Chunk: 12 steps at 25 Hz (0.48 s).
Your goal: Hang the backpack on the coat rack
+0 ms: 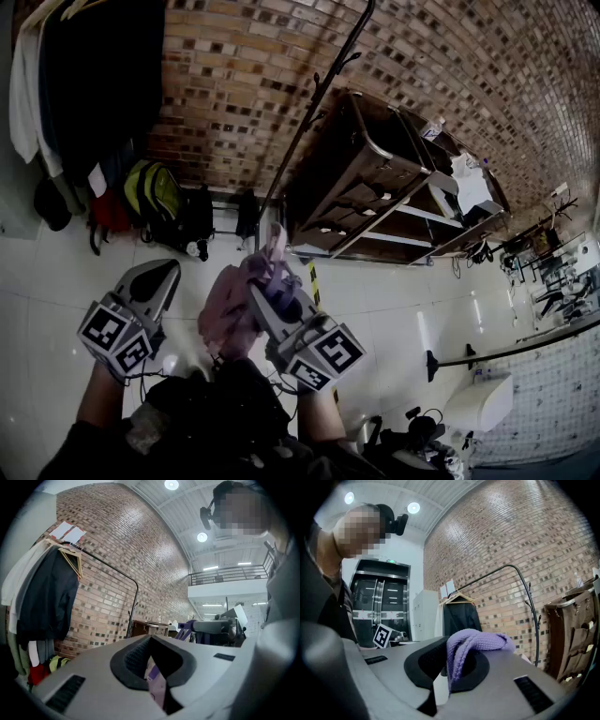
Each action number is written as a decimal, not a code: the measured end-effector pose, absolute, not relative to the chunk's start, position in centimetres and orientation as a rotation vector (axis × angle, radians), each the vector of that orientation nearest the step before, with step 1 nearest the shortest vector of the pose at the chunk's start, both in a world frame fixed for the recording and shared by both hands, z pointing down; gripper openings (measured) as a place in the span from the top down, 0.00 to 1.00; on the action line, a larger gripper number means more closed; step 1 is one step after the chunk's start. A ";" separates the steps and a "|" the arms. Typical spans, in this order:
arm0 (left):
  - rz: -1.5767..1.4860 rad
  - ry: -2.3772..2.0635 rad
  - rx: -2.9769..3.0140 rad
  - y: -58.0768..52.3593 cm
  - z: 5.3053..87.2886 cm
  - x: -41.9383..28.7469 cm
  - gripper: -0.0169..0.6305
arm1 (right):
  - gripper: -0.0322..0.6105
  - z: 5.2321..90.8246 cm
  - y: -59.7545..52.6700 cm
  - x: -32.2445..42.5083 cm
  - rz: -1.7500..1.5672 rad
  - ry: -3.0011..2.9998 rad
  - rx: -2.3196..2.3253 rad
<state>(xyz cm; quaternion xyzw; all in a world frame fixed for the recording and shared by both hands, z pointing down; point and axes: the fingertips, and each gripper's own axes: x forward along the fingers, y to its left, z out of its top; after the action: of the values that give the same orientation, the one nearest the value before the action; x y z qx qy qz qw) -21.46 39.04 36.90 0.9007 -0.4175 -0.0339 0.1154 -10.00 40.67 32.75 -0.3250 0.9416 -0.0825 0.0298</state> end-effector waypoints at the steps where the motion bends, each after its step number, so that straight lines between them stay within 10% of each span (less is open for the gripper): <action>1: -0.096 -1.232 2.631 38.7 37.1 -21.7 0.92 | 0.95 32.7 40.4 -10.1 -0.253 2.902 -1.001; 12: -0.013 -1.314 2.587 33.9 40.8 -23.0 0.92 | 0.95 37.4 34.1 -10.3 -0.388 2.912 -0.951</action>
<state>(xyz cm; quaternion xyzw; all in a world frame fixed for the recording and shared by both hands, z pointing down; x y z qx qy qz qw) -23.00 33.93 40.84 0.8852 -0.4496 -0.0044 0.1197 -10.34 34.14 37.39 -0.3080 0.9427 -0.1256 0.0267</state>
